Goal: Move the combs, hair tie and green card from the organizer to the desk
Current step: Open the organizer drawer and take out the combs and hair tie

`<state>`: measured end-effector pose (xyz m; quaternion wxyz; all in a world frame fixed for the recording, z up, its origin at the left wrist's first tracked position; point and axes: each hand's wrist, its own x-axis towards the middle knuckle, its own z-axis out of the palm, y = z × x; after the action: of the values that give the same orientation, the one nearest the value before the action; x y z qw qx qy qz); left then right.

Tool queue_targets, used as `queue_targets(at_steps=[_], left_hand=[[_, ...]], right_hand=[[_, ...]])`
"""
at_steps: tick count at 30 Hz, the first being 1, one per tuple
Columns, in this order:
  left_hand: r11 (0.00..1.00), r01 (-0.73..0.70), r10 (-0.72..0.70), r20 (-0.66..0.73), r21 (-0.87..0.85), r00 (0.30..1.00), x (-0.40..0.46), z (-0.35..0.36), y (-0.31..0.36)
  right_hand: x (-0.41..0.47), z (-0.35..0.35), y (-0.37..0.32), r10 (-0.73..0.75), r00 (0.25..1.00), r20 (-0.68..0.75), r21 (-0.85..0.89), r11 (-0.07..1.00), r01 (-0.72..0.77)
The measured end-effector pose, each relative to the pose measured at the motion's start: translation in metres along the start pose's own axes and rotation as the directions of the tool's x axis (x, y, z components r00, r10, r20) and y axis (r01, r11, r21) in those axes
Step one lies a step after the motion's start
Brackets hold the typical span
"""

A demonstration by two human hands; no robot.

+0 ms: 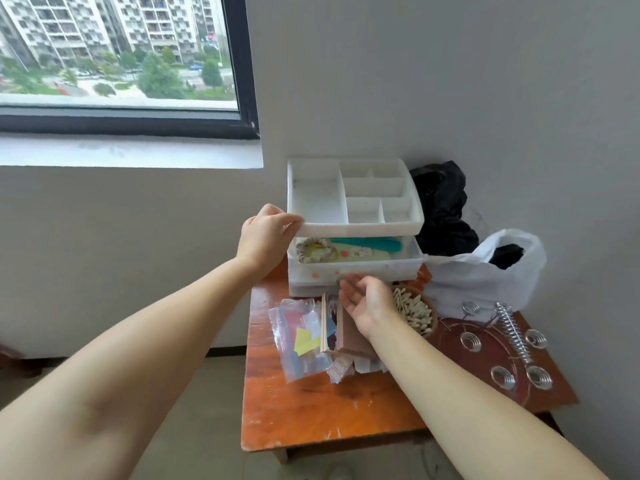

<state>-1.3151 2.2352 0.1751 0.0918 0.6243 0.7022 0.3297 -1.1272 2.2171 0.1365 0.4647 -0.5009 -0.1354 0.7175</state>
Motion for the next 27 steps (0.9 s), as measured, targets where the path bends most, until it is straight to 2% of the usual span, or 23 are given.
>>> queue_targets(at_steps=[7, 10, 12, 14, 16, 18, 19, 21, 22, 23, 25, 26, 27], left_hand=[[0.996, 0.049, -0.044, 0.069, -0.07, 0.997, -0.005, 0.002, 0.005], [0.999, 0.023, -0.026, 0.067, 0.042, 0.997, -0.012, 0.004, 0.008], [0.986, -0.054, 0.056, -0.007, 0.16, 0.998, -0.022, 0.004, 0.011], [0.953, -0.204, 0.217, -0.035, 0.225, 0.976, -0.034, 0.007, 0.015], [0.877, -0.35, 0.335, 0.103, 0.331, 0.937, -0.042, 0.013, 0.018], [0.813, -0.389, 0.285, 0.286, 0.434, 0.915, -0.044, 0.02, 0.022], [0.797, -0.376, 0.231, 0.337, 0.472, 0.913, -0.043, 0.022, 0.026], [0.77, -0.343, 0.148, 0.372, 0.538, 0.916, -0.037, 0.027, 0.034], [0.75, -0.333, 0.118, 0.38, 0.571, 0.917, -0.036, 0.029, 0.039], [0.733, -0.322, 0.09, 0.384, 0.6, 0.919, -0.035, 0.031, 0.044], [0.712, -0.29, 0.047, 0.369, 0.64, 0.928, -0.034, 0.036, 0.049], [0.712, -0.274, 0.039, 0.353, 0.647, 0.935, -0.035, 0.037, 0.05], [0.717, -0.259, 0.039, 0.334, 0.647, 0.942, -0.035, 0.039, 0.05]], right_hand=[[-0.037, -0.029, 0.024, -0.034, 0.999, 0.025, 0.04, 0.999, 0.033], [-0.044, -0.034, 0.03, -0.036, 0.999, 0.023, 0.058, 0.998, 0.034], [-0.046, -0.035, 0.027, -0.038, 0.999, 0.038, 0.072, 0.997, 0.035], [-0.047, -0.035, 0.022, -0.015, 0.998, 0.056, 0.007, 1.0, 0.014], [-0.052, -0.035, 0.011, 0.063, 0.995, 0.08, -0.273, 0.961, -0.039], [-0.06, -0.038, -0.007, 0.127, 0.98, 0.152, -0.65, 0.76, 0.002], [-0.063, -0.038, -0.02, 0.102, 0.972, 0.213, -0.753, 0.651, 0.096], [-0.059, -0.032, -0.048, -0.099, 0.931, 0.351, -0.812, 0.463, 0.355], [-0.051, -0.027, -0.06, -0.235, 0.885, 0.402, -0.832, 0.311, 0.46], [-0.041, -0.021, -0.07, -0.324, 0.83, 0.453, -0.854, 0.11, 0.509], [-0.017, -0.011, -0.076, -0.311, 0.795, 0.521, -0.847, -0.303, 0.437], [-0.004, -0.01, -0.074, -0.273, 0.807, 0.524, -0.814, -0.44, 0.38], [0.007, -0.011, -0.071, -0.249, 0.817, 0.519, -0.781, -0.527, 0.335]])
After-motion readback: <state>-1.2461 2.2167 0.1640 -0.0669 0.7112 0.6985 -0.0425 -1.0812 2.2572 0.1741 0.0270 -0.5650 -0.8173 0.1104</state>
